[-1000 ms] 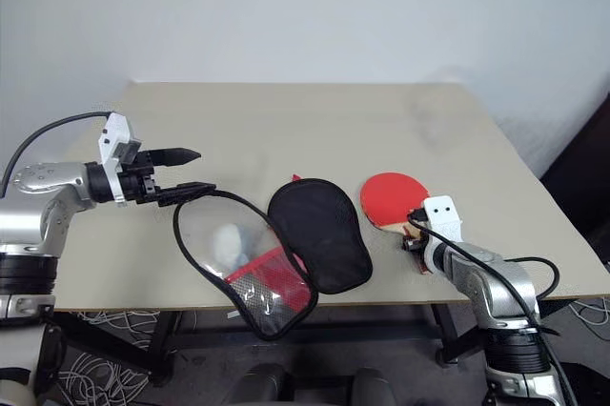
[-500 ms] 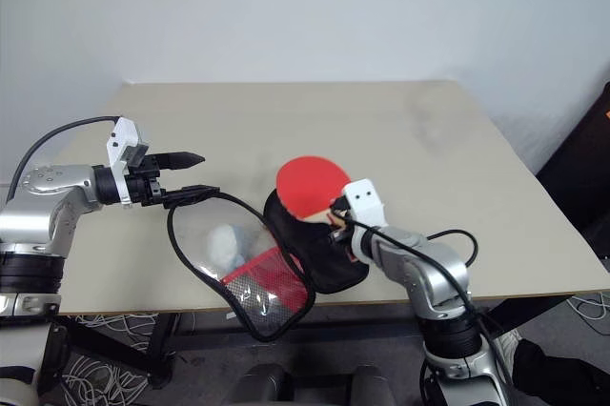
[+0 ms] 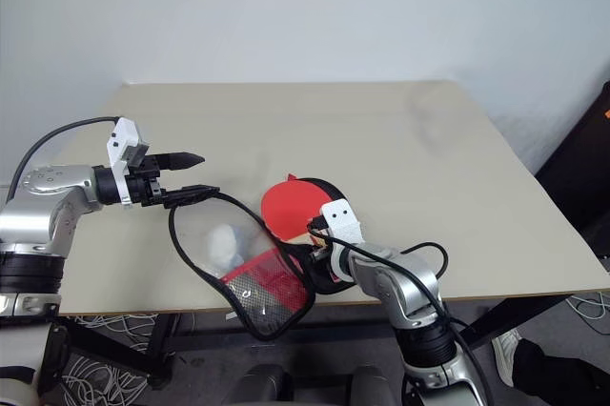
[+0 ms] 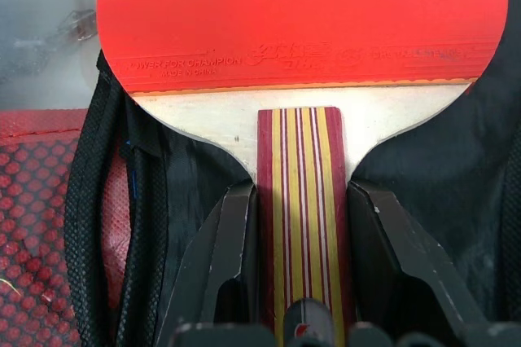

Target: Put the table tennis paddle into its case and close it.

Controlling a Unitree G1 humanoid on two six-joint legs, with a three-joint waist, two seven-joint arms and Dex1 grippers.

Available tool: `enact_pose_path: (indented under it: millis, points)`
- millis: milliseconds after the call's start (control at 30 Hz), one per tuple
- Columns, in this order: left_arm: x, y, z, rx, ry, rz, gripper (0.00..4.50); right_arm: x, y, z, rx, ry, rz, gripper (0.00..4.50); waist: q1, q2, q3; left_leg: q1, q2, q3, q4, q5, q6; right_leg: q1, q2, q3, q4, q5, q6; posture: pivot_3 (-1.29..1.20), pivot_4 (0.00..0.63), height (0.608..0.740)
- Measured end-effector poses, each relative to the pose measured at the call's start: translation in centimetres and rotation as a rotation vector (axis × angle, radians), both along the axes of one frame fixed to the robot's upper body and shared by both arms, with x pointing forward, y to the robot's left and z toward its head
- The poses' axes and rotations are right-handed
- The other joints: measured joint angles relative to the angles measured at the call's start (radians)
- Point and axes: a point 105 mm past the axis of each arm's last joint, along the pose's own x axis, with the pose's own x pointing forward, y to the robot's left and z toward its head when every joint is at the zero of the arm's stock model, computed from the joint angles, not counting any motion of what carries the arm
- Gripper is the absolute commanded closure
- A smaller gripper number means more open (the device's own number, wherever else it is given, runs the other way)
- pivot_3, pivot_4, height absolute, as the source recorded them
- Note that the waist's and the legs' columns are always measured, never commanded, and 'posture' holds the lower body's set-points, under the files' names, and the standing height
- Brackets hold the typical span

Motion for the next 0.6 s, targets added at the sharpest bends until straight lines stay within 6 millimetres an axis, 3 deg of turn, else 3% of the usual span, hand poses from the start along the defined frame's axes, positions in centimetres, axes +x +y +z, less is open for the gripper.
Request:
enact_pose_path:
  millis: [233, 600]
  points:
    - [0.0, 0.0, 0.0, 0.000, 0.002, 0.001, 0.00, 0.4, -2.1, -0.1, -0.059, -0.012, -0.044, 3.32, 0.000, 0.000, 0.000, 0.000, 0.000, 0.000, 0.000, 0.000, 0.000, 0.000, 0.000, 0.000, 0.000, 0.000, 0.001, 0.00, 0.000, 0.740]
    - [0.2, -0.1, 0.2, -0.005, -0.004, 0.000, 0.00, 0.4, -2.1, -0.1, -0.059, -0.011, -0.050, 3.32, 0.000, 0.000, 0.000, 0.000, 0.000, 0.000, 0.000, 0.000, 0.000, 0.000, 0.000, 0.000, 0.000, 0.000, 0.001, 0.00, 0.000, 0.740]
